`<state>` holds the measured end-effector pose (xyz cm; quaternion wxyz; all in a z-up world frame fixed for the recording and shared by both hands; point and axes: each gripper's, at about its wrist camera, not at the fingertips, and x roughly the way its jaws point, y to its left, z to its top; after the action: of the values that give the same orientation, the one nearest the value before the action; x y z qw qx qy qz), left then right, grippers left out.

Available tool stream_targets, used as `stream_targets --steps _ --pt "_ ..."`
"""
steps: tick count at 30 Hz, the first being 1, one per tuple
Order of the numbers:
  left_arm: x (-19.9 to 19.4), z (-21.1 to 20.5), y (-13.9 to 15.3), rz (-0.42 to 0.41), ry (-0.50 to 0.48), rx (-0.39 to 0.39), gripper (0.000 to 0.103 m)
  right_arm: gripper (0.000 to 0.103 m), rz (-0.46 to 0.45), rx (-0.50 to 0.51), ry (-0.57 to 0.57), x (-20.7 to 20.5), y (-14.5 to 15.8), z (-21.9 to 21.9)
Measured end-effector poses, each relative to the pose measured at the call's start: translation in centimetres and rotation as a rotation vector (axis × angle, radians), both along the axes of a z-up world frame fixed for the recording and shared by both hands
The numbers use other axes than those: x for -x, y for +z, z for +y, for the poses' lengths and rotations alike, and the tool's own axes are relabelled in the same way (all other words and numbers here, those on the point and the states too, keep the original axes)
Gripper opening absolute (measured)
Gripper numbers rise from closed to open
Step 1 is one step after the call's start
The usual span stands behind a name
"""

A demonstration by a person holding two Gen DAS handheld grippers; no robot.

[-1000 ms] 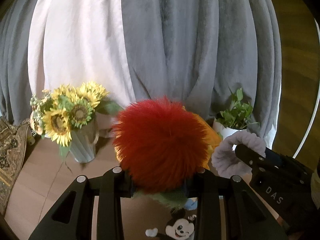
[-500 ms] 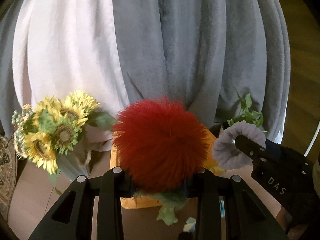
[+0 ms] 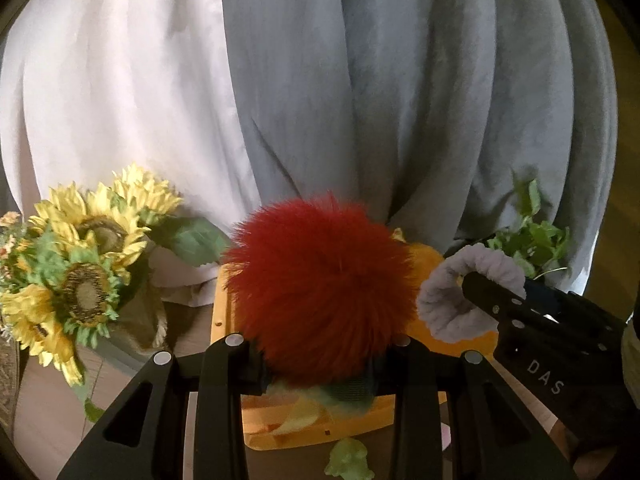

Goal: Organize soft objects
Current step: 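Carry the red pompom and lavender pad over the orange crate with both tools, then open the left tool over the crate while the right tool releases the lavender pad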

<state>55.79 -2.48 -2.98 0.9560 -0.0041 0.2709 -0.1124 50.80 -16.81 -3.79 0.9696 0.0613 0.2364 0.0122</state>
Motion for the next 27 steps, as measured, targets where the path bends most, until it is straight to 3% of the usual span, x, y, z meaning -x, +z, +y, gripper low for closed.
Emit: stream_targets --steps 12,15,17,20,27 --pt "-5.4 -1.3 -3.8 0.123 -0.001 -0.042 0.035 0.043 0.115 0.005 0.028 -6.2 -2.7 -0.7" --pt "-6.2 -1.4 -4.8 0.155 0.005 -0.057 0.043 0.045 0.173 -0.010 0.043 -7.6 -3.9 -0.8" --pt "-6.4 -1.2 -5.2 0.165 0.012 -0.060 0.055 0.051 0.211 -0.022 0.060 -8.4 -4.6 -0.9" --pt "-6.5 -1.1 -5.6 0.169 0.024 -0.072 0.059 0.065 0.234 -0.022 0.058 -8.8 -5.2 -0.8" --pt "-5.3 -0.8 -5.0 0.131 0.056 -0.091 0.065 0.066 0.239 0.009 0.027 -8.8 -5.2 -0.7"
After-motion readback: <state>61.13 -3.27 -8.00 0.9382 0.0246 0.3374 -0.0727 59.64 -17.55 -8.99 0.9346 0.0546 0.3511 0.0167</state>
